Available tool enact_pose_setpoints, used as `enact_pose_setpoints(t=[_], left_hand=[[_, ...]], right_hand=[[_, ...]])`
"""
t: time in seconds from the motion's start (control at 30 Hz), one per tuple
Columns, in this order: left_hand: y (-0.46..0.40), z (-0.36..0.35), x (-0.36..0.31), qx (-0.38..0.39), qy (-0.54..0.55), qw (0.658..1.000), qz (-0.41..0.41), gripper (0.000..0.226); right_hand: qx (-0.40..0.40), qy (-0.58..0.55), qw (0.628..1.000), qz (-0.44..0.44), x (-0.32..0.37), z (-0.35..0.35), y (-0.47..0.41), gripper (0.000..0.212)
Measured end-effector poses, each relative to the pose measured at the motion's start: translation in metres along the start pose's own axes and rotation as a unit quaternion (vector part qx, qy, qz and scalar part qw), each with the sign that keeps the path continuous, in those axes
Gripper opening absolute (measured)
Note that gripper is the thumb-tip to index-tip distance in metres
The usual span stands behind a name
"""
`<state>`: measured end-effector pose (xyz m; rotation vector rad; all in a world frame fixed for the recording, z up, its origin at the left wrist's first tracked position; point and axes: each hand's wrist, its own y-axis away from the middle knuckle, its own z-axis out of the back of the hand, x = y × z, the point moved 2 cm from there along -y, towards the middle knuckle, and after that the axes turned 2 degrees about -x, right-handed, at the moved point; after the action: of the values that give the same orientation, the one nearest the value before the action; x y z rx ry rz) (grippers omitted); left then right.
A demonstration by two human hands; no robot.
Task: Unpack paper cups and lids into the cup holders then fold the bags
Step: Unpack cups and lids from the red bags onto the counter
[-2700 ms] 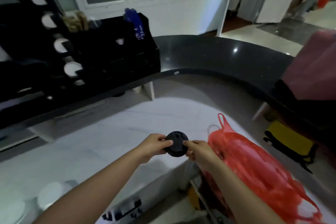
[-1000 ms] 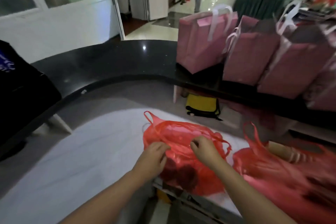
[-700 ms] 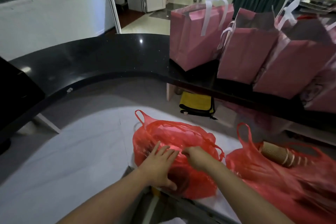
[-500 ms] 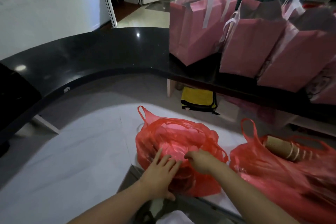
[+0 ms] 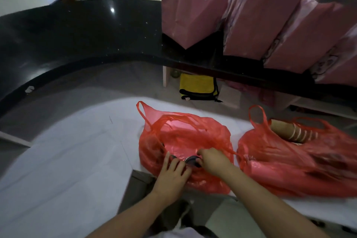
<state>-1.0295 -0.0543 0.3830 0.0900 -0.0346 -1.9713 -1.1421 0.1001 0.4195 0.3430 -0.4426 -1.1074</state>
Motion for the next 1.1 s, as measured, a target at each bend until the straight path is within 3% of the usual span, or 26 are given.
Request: enact_pose_setpoints(t=[0.23,0.33,0.5,0.7,0.83,1.1], left_hand=[[-0.018,-0.001,0.013,-0.039,0.000,0.997,-0.061,0.037],[-0.017,-0.003,0.014,-0.043,0.000,0.996,-0.074,0.032],[-0.019,-0.003,0.013,-0.056,0.001,0.995,-0.076,0.037],[-0.018,-0.005,0.014,-0.088,-0.012,0.994,-0.071,0.035],[-0.016,-0.002,0.016,-0.109,-0.014,0.992,-0.064,0.035],[-0.019,0.006,0.016,-0.069,0.012,0.997,-0.036,0.038]], right_hand=[[0.017,-0.039,0.998,-0.041,-0.004,0.000,-0.012,0.050],[0.019,-0.083,0.995,-0.054,-0.005,0.005,-0.018,0.048],[0.105,-0.101,0.989,-0.017,-0.004,0.009,-0.024,0.038],[0.153,-0.146,0.976,-0.050,-0.007,0.011,-0.032,0.058],[0.175,-0.190,0.962,-0.086,-0.015,0.010,-0.036,0.049],[0.161,-0.259,0.948,-0.093,-0.023,0.015,-0.031,0.045]])
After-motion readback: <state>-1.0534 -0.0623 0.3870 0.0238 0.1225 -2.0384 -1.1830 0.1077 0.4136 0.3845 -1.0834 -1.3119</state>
